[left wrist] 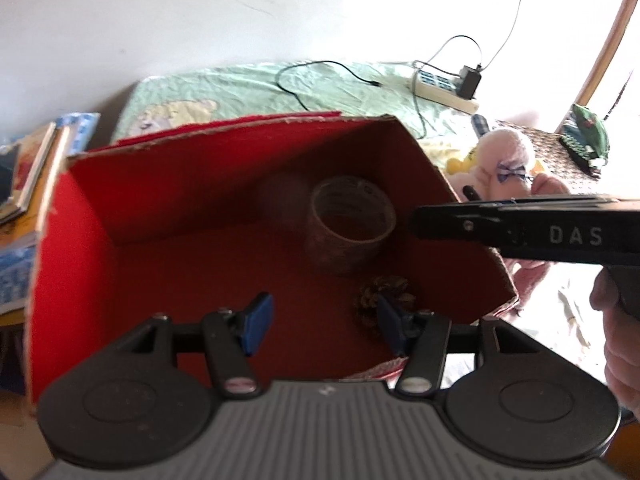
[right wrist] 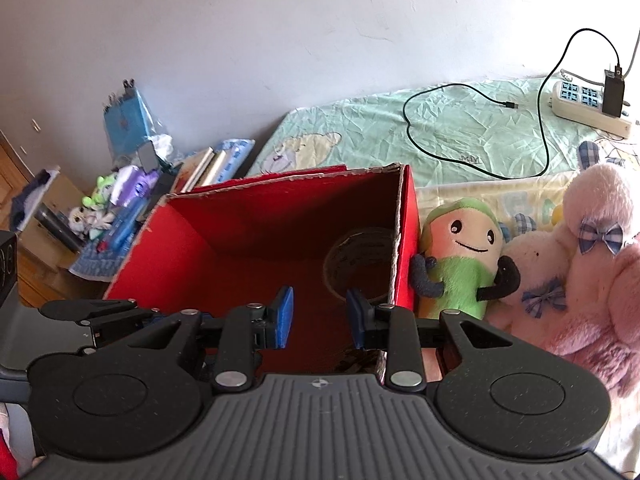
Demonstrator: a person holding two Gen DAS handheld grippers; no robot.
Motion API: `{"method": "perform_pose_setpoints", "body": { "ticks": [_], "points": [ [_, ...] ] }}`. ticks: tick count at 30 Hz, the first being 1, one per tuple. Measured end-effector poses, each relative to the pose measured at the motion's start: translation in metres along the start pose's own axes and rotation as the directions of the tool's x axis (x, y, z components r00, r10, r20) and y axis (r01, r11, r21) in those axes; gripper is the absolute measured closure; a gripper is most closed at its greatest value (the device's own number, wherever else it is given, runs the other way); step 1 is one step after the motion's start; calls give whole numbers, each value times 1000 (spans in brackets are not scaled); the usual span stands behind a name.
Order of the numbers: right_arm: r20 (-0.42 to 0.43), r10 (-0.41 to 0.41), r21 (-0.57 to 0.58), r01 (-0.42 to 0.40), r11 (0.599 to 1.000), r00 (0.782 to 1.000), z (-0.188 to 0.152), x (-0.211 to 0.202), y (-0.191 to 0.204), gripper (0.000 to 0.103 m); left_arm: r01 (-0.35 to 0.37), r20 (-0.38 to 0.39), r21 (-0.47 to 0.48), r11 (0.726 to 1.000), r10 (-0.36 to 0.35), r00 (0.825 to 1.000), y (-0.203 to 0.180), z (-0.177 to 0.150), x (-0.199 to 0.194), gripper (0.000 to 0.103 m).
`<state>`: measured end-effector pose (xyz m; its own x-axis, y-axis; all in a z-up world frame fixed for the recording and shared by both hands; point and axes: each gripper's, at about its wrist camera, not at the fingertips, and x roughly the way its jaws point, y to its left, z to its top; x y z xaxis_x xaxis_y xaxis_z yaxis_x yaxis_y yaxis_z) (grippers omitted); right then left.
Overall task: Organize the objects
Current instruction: 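Lower the pine cone beside the tape roll and open the right gripper, then withdraw the right gripper and move it to the orange bottle gourd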
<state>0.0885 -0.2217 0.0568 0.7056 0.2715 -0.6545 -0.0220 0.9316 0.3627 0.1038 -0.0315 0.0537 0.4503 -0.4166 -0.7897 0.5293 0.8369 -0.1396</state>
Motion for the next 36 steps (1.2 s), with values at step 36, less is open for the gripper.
{"method": "perform_pose_setpoints", "body": {
  "ticks": [36],
  "points": [
    [-17, 227, 34, -227, 973, 974, -77, -52, -13, 71, -305, -29, -187, 934, 305, 952, -48, -72, -47, 34]
  ]
}}
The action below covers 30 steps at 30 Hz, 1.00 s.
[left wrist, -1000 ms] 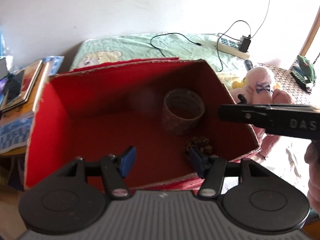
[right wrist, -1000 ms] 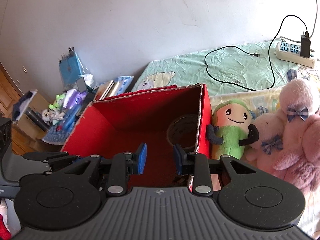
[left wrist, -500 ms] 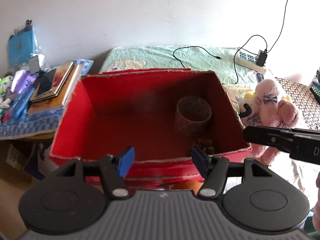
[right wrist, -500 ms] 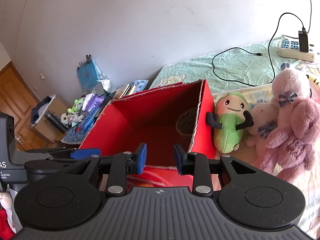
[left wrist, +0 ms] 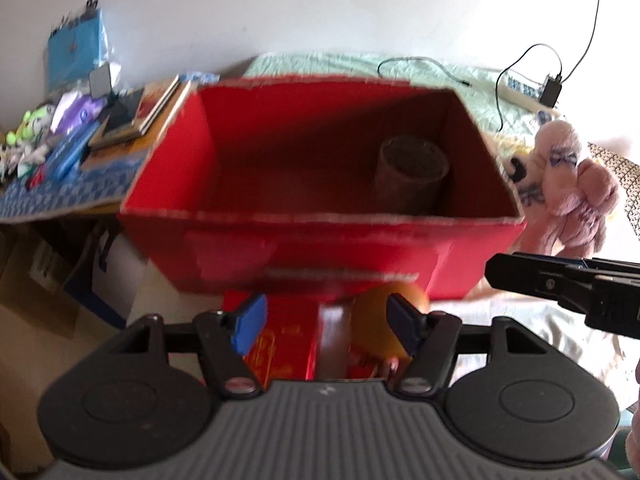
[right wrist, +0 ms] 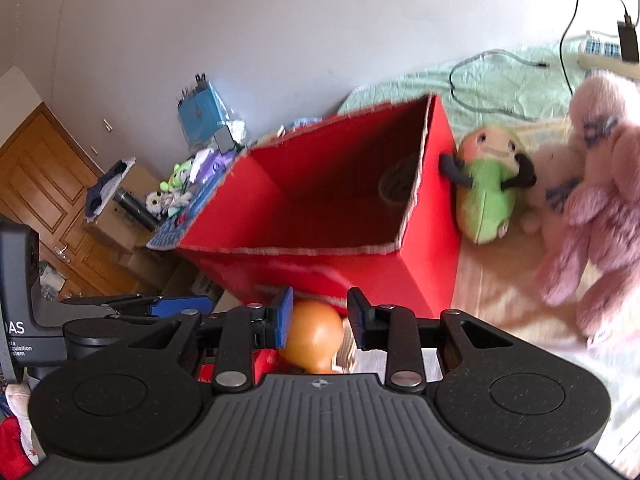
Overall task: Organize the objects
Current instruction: 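Withdraw the right gripper and move it to the orange bottle gourd, then grasp the gourd's narrow waist with the right gripper and lift it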
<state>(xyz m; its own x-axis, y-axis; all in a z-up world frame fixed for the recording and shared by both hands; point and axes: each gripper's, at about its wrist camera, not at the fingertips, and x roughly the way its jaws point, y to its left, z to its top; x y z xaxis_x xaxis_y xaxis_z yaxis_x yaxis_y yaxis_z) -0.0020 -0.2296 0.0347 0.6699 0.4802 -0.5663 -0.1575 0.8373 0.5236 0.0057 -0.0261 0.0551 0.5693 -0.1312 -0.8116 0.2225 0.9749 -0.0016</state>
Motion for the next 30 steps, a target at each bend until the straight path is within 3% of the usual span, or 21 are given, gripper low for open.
{"method": "perform_pose_setpoints", "body": {
  "ticks": [4, 10, 20, 30],
  "points": [
    [-36, 3, 26, -2, 1000, 999, -11, 8, -3, 71, 22, -43, -17, 1000, -23, 999, 7, -14, 8, 37],
    [-100, 37, 79, -29, 996, 994, -22, 22, -8, 71, 122, -46, -6, 992, -122, 991, 7, -29, 8, 40],
    [-177, 82, 124, -60, 991, 981, -24, 42, -10, 66, 296, -70, 88, 951, -290, 954, -15, -33, 22, 45],
    [-207, 84, 161, -50, 986, 975, -28, 55, -13, 59, 365, -130, 115, 924, -350, 928, -16, -27, 46, 49]
  ]
}}
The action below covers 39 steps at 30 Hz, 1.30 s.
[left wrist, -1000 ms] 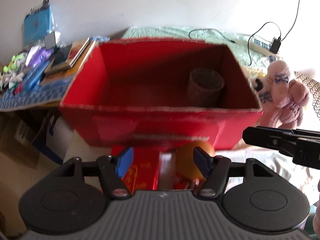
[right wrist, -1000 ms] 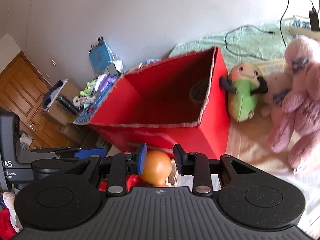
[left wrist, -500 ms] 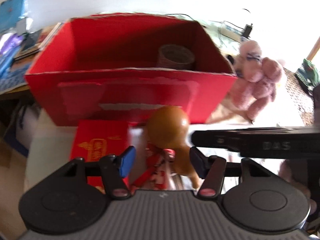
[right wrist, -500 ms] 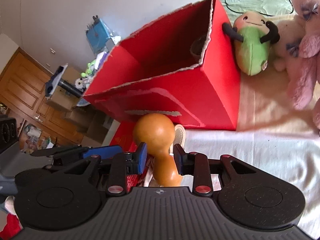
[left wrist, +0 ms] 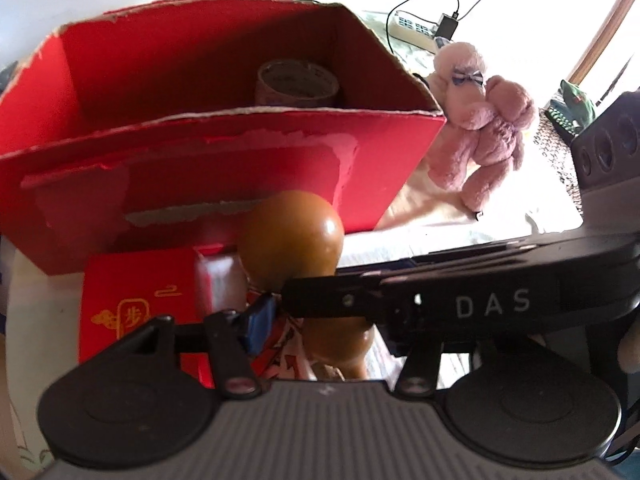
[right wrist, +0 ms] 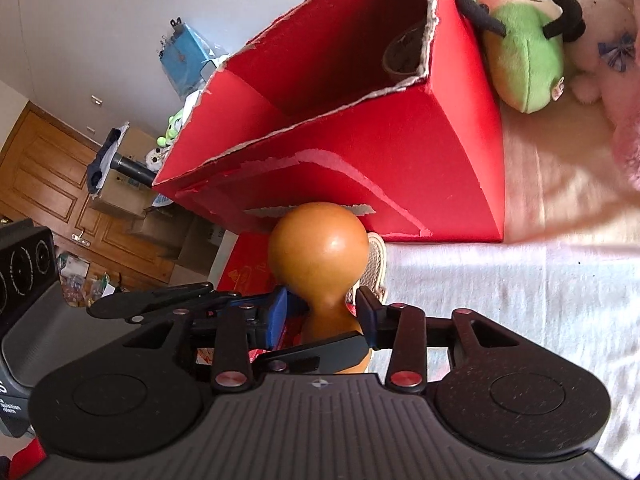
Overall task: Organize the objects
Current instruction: 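Grasp the gourd's narrow waist with the right gripper and lift it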
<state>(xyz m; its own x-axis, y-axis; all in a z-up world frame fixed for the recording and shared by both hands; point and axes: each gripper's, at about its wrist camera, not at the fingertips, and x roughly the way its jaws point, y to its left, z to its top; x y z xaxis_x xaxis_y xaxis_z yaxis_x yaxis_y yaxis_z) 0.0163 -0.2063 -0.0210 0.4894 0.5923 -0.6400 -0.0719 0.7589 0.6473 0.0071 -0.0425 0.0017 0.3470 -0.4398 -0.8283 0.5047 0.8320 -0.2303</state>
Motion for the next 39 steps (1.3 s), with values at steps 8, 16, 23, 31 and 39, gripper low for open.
{"method": "perform_pose_setpoints", "body": {
  "ticks": [8, 16, 23, 31, 39],
  "points": [
    [-2, -4, 30, 4, 1000, 1000, 1, 4, -1, 59, 33, -10, -1, 999, -33, 999, 5, 2, 2, 51],
    [13, 21, 87, -22, 996, 1000, 0, -8, -13, 73, 65, 5, 25, 998, -65, 998, -8, 0, -9, 58],
    [34, 18, 132, -22, 991, 999, -9, -24, -26, 73, 81, -3, 51, 995, -81, 997, -24, -1, -6, 58],
    [126, 16, 153, -35, 988, 992, -9, -67, -29, 73, 128, 48, 131, 983, -135, 990, -55, 8, -24, 58],
    [260, 28, 133, -64, 989, 965, 6, -107, -18, 73, 145, 153, 240, 960, -185, 971, -81, 35, -56, 57]
  ]
}}
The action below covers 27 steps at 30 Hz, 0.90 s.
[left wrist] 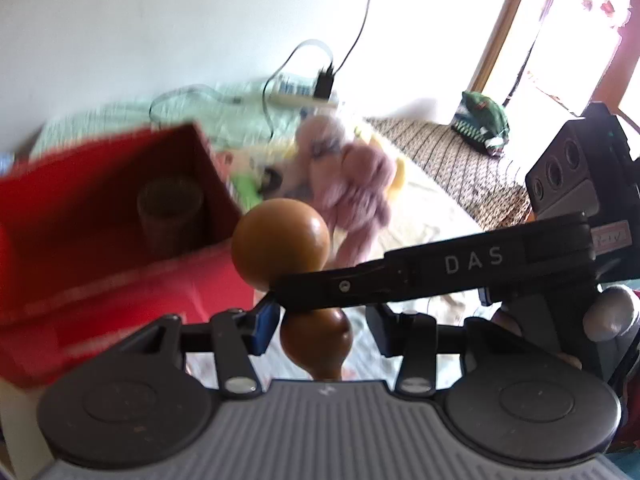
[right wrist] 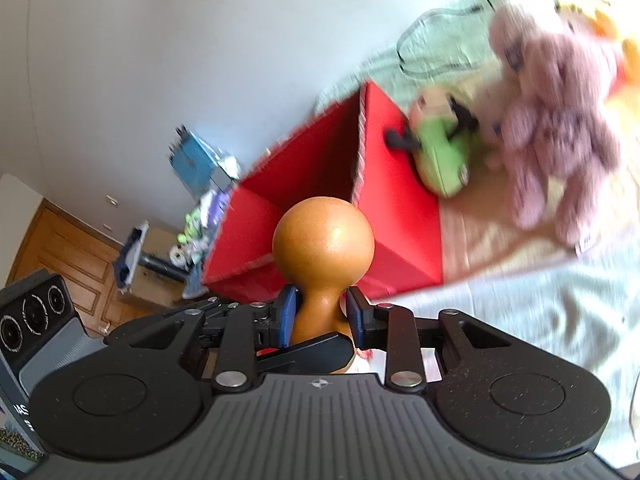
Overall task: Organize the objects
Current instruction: 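Grasp the gourd's narrow waist with the right gripper and lift it, then carry the gourd with the right gripper into the red box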
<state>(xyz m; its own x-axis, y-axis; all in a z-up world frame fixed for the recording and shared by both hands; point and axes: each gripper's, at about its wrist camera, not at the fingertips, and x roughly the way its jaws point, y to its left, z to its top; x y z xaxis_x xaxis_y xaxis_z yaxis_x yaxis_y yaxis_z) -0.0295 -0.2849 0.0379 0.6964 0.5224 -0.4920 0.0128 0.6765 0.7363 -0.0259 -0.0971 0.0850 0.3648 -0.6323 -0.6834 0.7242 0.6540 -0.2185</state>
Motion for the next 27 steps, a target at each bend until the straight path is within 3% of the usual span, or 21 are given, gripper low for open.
{"method": "perform_pose_setpoints", "body": {
  "ticks": [7, 14, 21, 27],
  "points": [
    [55, 27, -98, -22, 995, 998, 34, 11, 29, 73, -20, 86, 50, 999, 15, 996, 17, 36, -20, 57],
    [52, 22, -188, -12, 982, 998, 72, 57, 58, 73, -91, 117, 59, 994, 84, 990, 64, 71, -28, 57],
    [3, -44, -231, 43, 972, 999, 89, 111, 70, 73, -108, 53, 28, 994, 107, 993, 122, 85, -6, 57],
    [-67, -131, -213, 114, 970, 989, 86, 151, 56, 73, -89, -53, -3, 996, 88, 995, 159, 74, 32, 57]
  ]
}}
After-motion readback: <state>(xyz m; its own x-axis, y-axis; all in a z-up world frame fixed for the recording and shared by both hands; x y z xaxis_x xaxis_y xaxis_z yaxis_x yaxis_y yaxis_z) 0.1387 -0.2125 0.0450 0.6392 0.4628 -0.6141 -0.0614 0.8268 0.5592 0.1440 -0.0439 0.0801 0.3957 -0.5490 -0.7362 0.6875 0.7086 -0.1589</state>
